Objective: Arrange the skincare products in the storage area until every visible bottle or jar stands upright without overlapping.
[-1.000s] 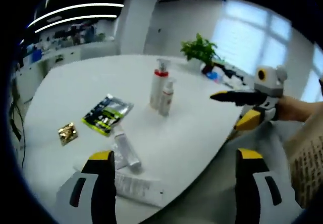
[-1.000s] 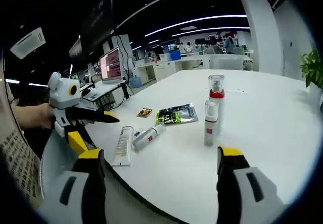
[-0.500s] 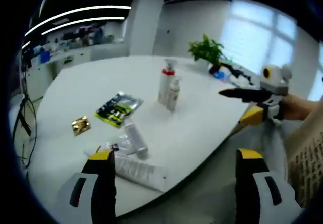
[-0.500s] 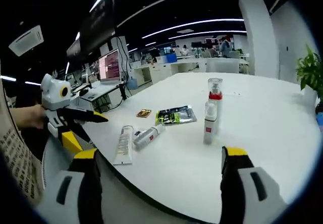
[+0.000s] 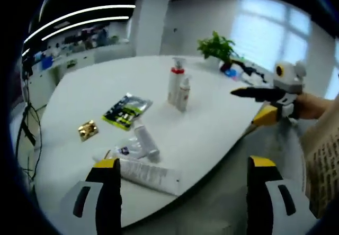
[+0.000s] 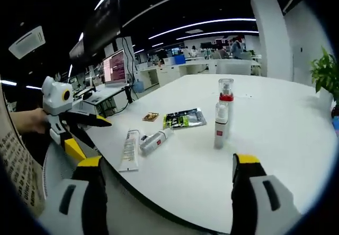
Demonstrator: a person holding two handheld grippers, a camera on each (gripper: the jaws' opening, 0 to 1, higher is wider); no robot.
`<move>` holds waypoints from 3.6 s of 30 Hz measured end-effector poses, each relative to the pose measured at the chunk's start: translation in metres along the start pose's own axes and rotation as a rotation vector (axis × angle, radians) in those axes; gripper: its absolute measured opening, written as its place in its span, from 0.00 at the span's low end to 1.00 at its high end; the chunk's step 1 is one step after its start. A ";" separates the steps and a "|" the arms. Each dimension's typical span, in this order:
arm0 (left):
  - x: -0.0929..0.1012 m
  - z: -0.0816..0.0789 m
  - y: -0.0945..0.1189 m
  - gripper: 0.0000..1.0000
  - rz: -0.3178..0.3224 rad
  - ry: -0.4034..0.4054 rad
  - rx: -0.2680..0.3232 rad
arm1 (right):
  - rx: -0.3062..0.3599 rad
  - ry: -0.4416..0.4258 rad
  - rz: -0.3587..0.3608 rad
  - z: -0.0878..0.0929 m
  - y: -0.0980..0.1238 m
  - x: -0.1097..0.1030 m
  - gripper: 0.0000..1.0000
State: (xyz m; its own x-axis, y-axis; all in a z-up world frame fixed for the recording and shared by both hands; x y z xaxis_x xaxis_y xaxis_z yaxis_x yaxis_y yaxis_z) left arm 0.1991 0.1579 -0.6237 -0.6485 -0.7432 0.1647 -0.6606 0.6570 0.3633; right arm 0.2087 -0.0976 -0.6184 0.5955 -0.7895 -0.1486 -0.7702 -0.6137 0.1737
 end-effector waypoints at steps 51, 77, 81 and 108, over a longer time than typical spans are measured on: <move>-0.100 0.042 -0.099 0.58 0.649 -0.761 -0.628 | 0.010 0.035 0.172 0.003 0.001 0.019 1.00; -0.090 0.034 -0.092 0.27 0.542 -0.671 -0.600 | -0.021 0.072 0.143 0.006 -0.001 0.012 0.96; -0.087 0.036 -0.090 0.26 0.546 -0.674 -0.603 | -0.032 0.082 0.122 0.007 -0.001 0.010 0.96; -0.037 0.016 -0.072 0.26 0.366 -0.106 -0.242 | -0.077 0.131 -0.036 0.012 -0.002 -0.007 0.95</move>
State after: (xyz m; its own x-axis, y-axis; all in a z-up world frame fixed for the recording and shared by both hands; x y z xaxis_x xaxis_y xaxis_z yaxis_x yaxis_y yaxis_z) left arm 0.2652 0.1403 -0.6704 -0.8665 -0.4422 0.2317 -0.2814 0.8160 0.5049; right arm 0.2030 -0.0908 -0.6296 0.6511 -0.7585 -0.0285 -0.7310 -0.6368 0.2451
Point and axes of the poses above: the point that each gripper's makers call its tool centre point, and the gripper's own axes: y roughly backward along the fingers, x roughly to its right, z roughly out of its underside, the point moved 8 cm from there along y, roughly backward along the fingers, and after that the axes turned 14 degrees about x, right-handed, at the moved point
